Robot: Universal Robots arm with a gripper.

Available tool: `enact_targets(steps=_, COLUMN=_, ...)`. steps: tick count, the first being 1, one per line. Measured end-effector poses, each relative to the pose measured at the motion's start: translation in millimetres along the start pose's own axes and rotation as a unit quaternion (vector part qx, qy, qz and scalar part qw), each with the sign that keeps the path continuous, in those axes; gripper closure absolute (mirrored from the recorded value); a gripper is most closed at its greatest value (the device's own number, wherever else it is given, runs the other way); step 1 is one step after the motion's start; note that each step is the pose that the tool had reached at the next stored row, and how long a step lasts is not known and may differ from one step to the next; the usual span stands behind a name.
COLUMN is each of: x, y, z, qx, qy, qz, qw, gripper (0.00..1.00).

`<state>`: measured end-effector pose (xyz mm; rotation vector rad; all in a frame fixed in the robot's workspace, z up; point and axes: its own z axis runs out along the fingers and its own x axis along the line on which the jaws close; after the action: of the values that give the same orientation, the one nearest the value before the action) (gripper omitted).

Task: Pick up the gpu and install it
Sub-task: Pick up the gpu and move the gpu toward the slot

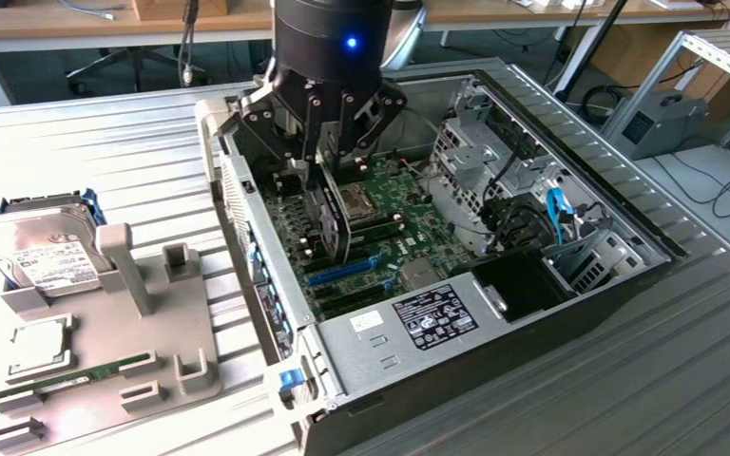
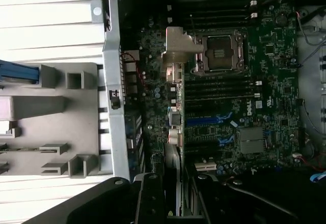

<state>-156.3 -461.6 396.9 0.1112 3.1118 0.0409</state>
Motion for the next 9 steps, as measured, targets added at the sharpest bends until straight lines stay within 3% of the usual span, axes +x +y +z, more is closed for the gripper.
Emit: enact_targets(steps=9, x=-11.2, y=0.9, z=4.5, qx=0.0016, qy=-0.0001, qz=0.000, qw=1.0000, gripper=0.74)
